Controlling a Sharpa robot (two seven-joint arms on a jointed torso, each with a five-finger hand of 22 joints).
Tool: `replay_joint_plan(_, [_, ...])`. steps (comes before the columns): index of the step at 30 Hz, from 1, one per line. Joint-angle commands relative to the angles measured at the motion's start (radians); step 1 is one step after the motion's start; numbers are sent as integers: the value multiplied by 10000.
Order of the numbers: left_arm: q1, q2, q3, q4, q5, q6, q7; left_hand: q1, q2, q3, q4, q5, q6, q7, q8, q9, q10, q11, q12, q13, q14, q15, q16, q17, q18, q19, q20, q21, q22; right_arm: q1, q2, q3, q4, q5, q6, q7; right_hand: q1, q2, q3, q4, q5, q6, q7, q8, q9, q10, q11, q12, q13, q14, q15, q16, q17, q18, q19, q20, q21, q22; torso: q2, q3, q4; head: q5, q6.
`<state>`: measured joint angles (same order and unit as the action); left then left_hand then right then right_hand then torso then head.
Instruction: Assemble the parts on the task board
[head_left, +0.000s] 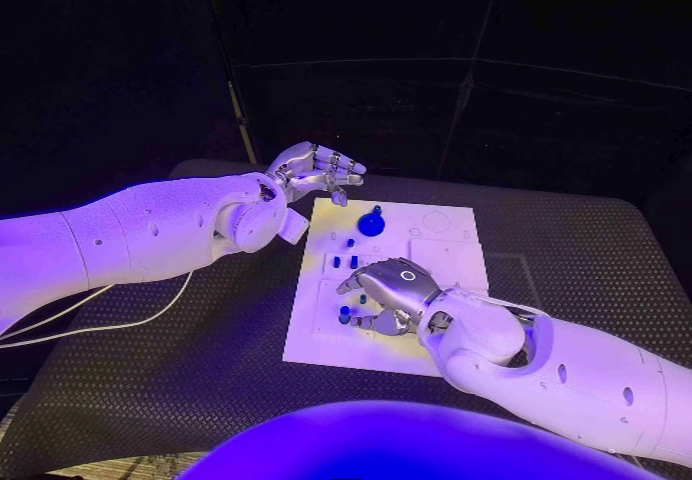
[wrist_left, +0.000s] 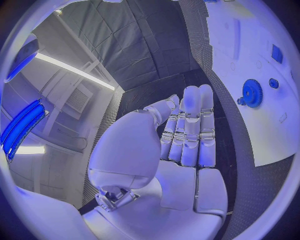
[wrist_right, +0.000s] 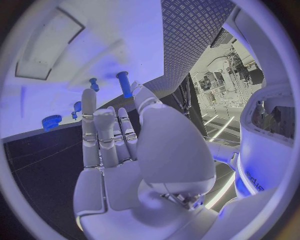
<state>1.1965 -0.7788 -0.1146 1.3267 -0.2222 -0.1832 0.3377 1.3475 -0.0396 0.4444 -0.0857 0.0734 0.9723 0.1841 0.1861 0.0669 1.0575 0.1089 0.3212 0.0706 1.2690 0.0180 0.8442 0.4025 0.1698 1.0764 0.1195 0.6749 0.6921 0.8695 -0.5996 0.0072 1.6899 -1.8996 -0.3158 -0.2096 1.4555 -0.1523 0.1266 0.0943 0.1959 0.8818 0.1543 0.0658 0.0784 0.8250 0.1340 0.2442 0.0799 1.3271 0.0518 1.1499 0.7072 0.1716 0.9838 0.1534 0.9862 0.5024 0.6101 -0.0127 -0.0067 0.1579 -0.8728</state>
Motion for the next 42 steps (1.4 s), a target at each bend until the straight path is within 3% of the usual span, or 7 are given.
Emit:
replay_joint_plan(1, [18,9,9,-27,42,96,11,2,103,16,8,-7,-19,57,-20,-5,-69,15,47,-10,47,10,-55,-9,139,17,4,-50,-17,13,-228,11,268,117,-1037,310,119,4,-71,176,146,-27,38,24,30,10,-17,302,25,41,-66,35,7,139,108,-31,-43,-21,-17,-4,-19,3,2])
replay_joint_plan(7, [16,-26,7,-58,42,62,-16,2,103,16,8,-7,-19,57,-20,-5,-69,15,47,-10,47,10,-55,-9,139,17,4,-50,-17,53,-1230,301,976,2441,-1530,398,-163,324,-123,613,173,689,189,283,193,1562,-279,1439,263,652,-268,702,1089,155,373,-189,92,18,-7,-5,11,-68,4])
replay_joint_plan(13, [15,-167,4,-24,42,-7,24,6,109,19,7,-6,-22,58,-22,-5,-75,16,48,-11,47,10,-58,-10,139,18,4,-52,-20,206,-2516,737,1542,5379,-1665,-366,-422,466,-146,870,123,1449,-205,600,332,4406,-905,3489,1289,1530,-775,1931,3292,-181,1808,-622,1526,2169,-40,-3,-40,-212,134])
replay_joint_plan(16, [13,-214,1,-26,42,-103,105,11,116,22,6,-5,-21,57,-21,-5,-76,15,53,-10,49,10,-60,-10,139,20,4,-55,-23,235,-3168,840,1749,6028,-1613,-860,-667,501,-283,1045,206,1709,-451,655,341,5654,-1140,8691,7519,1953,-981,2954,5346,-467,2622,-879,2453,3621,-70,-5,-70,-320,185])
replay_joint_plan(19, [12,-226,-1,-10,42,-156,165,11,116,22,6,-5,-21,57,-21,-5,-76,15,53,-10,49,10,-60,-10,139,20,4,-55,-23,247,-3711,884,1859,6355,-1097,-1397,-1174,537,-700,1458,449,1672,-359,716,361,5728,-1029,10753,10372,2077,-894,3471,6518,-563,2888,-850,2890,4348,-91,-24,-91,-554,206])
replay_joint_plan(28, [5,-316,-30,199,42,-209,268,-6,111,8,14,-12,-1,52,-9,0,-61,12,72,-5,59,10,-61,-10,138,27,5,-60,-28,16,-4618,890,1844,5268,-823,-2704,-1622,554,-1746,1888,819,1562,-414,1193,556,6057,-1027,11648,11893,2250,-903,3900,7650,-666,3203,-830,3276,5034,-143,-46,-154,-1271,300])
replay_joint_plan(42, [-8,-385,-57,381,43,-121,357,-98,73,-46,60,-17,0,50,-6,-1,-68,14,93,-4,74,16,-68,-10,135,36,13,-83,-50,-476,-4563,802,1746,3784,-629,-3492,-1927,682,-2412,1955,776,1526,-504,1693,805,6324,-1093,11981,12578,2318,-946,4031,8043,-696,3295,-866,3387,5239,-163,-47,-177,-1562,355])
